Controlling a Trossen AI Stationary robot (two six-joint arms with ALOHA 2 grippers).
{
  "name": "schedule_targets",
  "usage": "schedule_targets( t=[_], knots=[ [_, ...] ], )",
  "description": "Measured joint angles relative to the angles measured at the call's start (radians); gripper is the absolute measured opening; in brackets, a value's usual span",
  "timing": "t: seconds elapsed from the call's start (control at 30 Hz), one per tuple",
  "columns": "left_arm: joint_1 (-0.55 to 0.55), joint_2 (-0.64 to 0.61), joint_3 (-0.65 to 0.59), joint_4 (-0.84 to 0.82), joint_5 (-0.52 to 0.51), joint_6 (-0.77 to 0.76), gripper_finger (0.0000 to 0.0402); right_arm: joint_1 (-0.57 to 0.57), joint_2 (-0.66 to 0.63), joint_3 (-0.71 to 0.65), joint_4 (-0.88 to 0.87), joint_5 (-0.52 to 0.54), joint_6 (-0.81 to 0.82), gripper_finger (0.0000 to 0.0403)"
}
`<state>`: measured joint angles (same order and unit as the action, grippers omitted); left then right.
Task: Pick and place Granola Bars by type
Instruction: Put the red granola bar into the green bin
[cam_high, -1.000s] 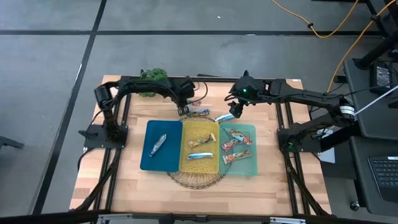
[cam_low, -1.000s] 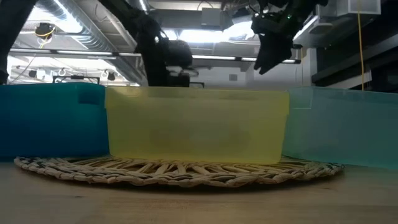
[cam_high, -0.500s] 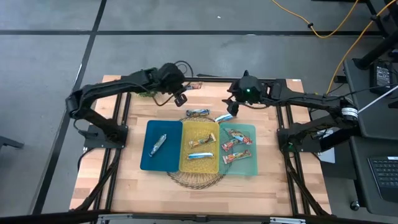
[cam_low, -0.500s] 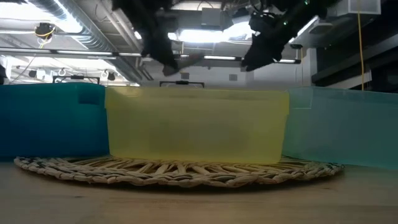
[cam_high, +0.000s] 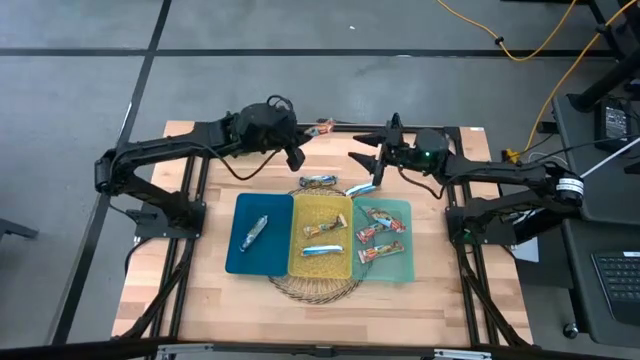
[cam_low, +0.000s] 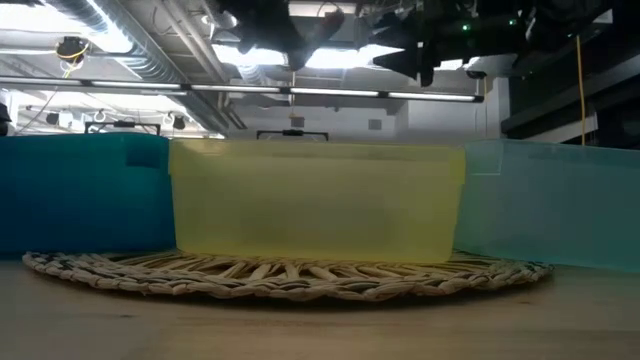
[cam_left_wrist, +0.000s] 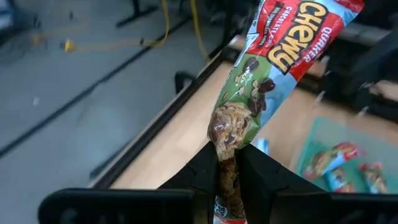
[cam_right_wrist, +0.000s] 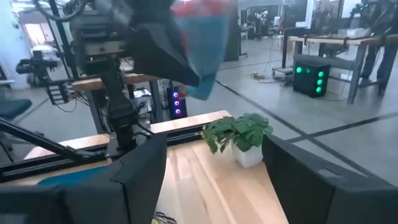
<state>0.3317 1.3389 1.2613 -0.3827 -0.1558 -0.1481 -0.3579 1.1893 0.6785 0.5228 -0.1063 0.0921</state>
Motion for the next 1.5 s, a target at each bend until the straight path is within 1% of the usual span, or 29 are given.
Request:
schedule_targets(
  t=[0.2,0.4,0.53,0.8,0.93,1.33,1.4,1.5],
  knots=[
    [-0.032,0.022,0.0,0.064,-0.025,0.038,0.0034,-0.03,0.008,-0.002,0.087,-0.062,0.023,0.0269],
    [-0.032,0.035,0.0,0.073,-0.027,0.038,0.003,-0.053,0.008,0.014,0.101,-0.107,0.087,0.0306],
    [-0.032,0.034,0.0,0.073,-0.027,0.038,0.003,-0.051,0.008,0.037,0.095,-0.114,0.06,0.032],
    [-0.032,0.034,0.0,0.074,-0.034,0.031,0.0029,-0.052,0.042,0.088,0.047,-0.115,0.033,0.0318],
    [-0.032,0.034,0.0,0.073,-0.034,0.031,0.0029,-0.049,0.099,0.126,0.046,-0.137,0.034,0.0318],
    [-0.029,0.034,0.0,0.073,-0.037,0.031,0.0029,-0.042,0.258,0.318,0.047,-0.182,-0.008,0.0317],
    [-0.029,0.034,0.0,0.073,-0.037,0.031,0.0029,-0.042,0.277,0.338,0.038,-0.191,0.005,0.031],
    [-0.029,0.034,0.0,0.073,-0.037,0.031,0.0029,-0.042,0.298,0.359,0.021,-0.204,0.009,0.0282]
  ],
)
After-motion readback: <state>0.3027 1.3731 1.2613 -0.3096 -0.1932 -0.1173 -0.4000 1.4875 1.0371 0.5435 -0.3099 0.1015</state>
